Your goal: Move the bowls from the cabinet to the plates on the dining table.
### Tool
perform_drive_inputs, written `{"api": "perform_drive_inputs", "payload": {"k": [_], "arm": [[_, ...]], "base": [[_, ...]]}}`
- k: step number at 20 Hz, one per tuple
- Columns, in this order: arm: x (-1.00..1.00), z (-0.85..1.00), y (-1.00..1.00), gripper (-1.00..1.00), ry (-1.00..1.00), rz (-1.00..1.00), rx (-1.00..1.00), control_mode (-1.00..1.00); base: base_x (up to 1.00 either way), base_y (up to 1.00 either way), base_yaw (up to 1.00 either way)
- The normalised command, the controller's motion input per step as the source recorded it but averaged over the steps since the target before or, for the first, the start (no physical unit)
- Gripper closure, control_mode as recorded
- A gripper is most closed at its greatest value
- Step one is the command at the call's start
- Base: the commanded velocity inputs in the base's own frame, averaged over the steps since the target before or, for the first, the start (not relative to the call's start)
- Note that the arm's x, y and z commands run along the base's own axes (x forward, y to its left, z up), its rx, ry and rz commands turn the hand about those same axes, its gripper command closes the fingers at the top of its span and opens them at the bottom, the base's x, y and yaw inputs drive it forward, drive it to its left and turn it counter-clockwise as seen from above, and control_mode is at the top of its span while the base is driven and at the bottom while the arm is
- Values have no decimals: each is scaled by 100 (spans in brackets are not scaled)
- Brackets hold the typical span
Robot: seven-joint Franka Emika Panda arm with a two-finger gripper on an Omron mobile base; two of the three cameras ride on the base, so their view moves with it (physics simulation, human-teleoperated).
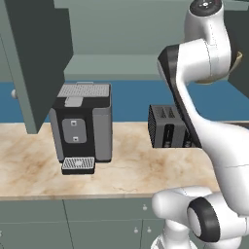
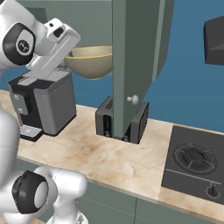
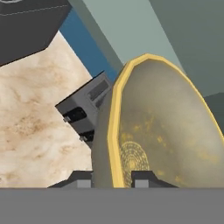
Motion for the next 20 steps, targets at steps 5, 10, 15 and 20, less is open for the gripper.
{"api": "perform_drive_inputs", "payload": {"k": [5, 10, 15, 20], "arm": [[-13, -25, 25, 100, -3, 6, 1, -100], [-19, -23, 26, 100, -9, 6, 1, -100], [-15, -10, 19, 100, -8, 6, 3, -100], [-13, 0, 11, 100, -6, 6, 4, -100]], "base": [[0, 0, 0], [0, 0, 0], [0, 0, 0], [0, 0, 0]]}}
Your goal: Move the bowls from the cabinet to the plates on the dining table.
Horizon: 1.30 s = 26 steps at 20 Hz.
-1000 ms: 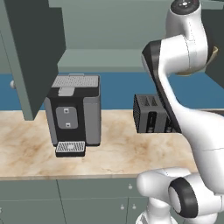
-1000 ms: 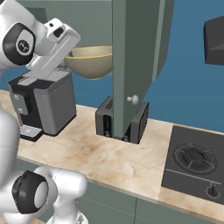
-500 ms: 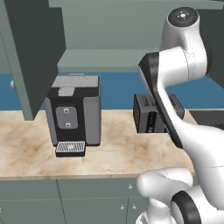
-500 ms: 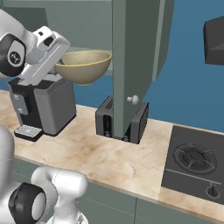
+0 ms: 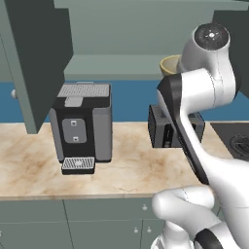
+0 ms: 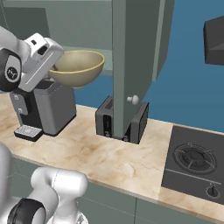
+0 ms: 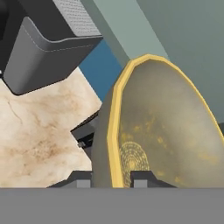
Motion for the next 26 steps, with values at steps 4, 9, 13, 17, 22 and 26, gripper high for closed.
{"api": "perform_drive_inputs", "payload": {"k": [4, 9, 13, 17, 22, 26], "arm": [[-16, 0, 7, 100, -4, 5, 4, -100], [-16, 1, 5, 100, -1, 4, 3, -100], [-12, 3, 1, 100, 0, 3, 2, -100], [-7, 0, 0, 100, 0, 1, 0, -100], [-12, 0, 0, 100, 0, 0, 0, -100], [-15, 0, 0, 100, 0, 0, 0, -100]], "base": [[0, 0, 0], [0, 0, 0], [0, 0, 0], [0, 0, 0], [0, 0, 0], [0, 0, 0]]}}
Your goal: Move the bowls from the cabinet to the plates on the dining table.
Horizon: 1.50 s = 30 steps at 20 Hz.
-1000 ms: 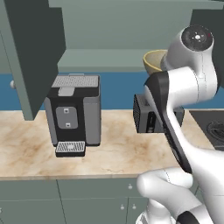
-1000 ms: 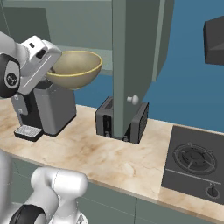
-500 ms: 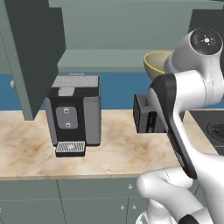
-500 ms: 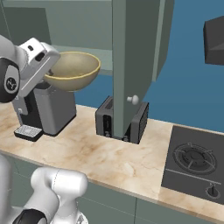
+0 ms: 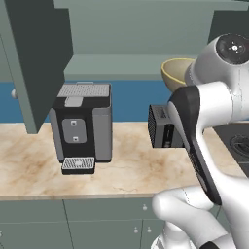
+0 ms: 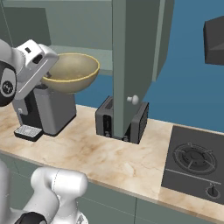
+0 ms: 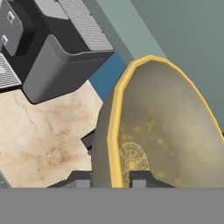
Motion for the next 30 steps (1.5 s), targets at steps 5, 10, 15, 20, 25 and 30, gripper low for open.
{"api": "perform_drive_inputs", "payload": {"k": [5, 10, 15, 20, 25, 30], "arm": [[-15, 0, 0, 100, 0, 0, 0, -100], [-15, 0, 0, 100, 1, 0, 0, -100], [-2, 0, 0, 100, 0, 0, 0, 100], [0, 0, 0, 100, 0, 0, 0, 100], [0, 0, 0, 100, 0, 0, 0, 100], [0, 0, 0, 100, 0, 0, 0, 100]], "base": [[0, 0, 0], [0, 0, 0], [-9, 0, 1], [-20, 1, 3], [-39, 4, 3], [-49, 0, 3]]}}
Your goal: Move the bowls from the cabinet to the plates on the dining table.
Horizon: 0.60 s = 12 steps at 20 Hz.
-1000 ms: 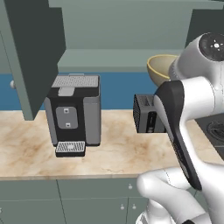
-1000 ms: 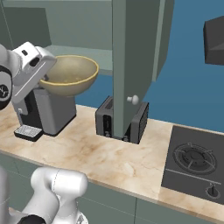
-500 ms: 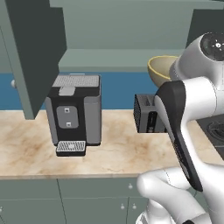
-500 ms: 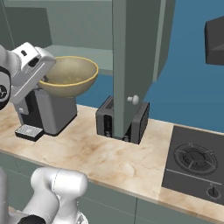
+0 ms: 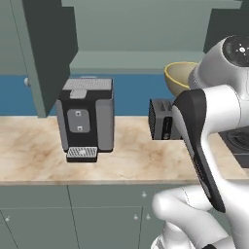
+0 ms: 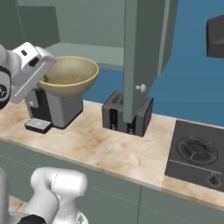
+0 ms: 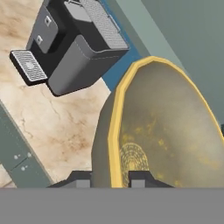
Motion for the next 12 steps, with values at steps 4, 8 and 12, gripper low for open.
{"api": "perform_drive_inputs", "payload": {"k": [4, 8, 12], "arm": [[0, 0, 0, 100, 0, 0, 0, 100], [0, 0, 0, 100, 0, 0, 0, 100], [0, 0, 0, 100, 0, 0, 0, 100]], "base": [[-54, 3, 10], [-48, 20, 15], [-42, 26, 23]]}}
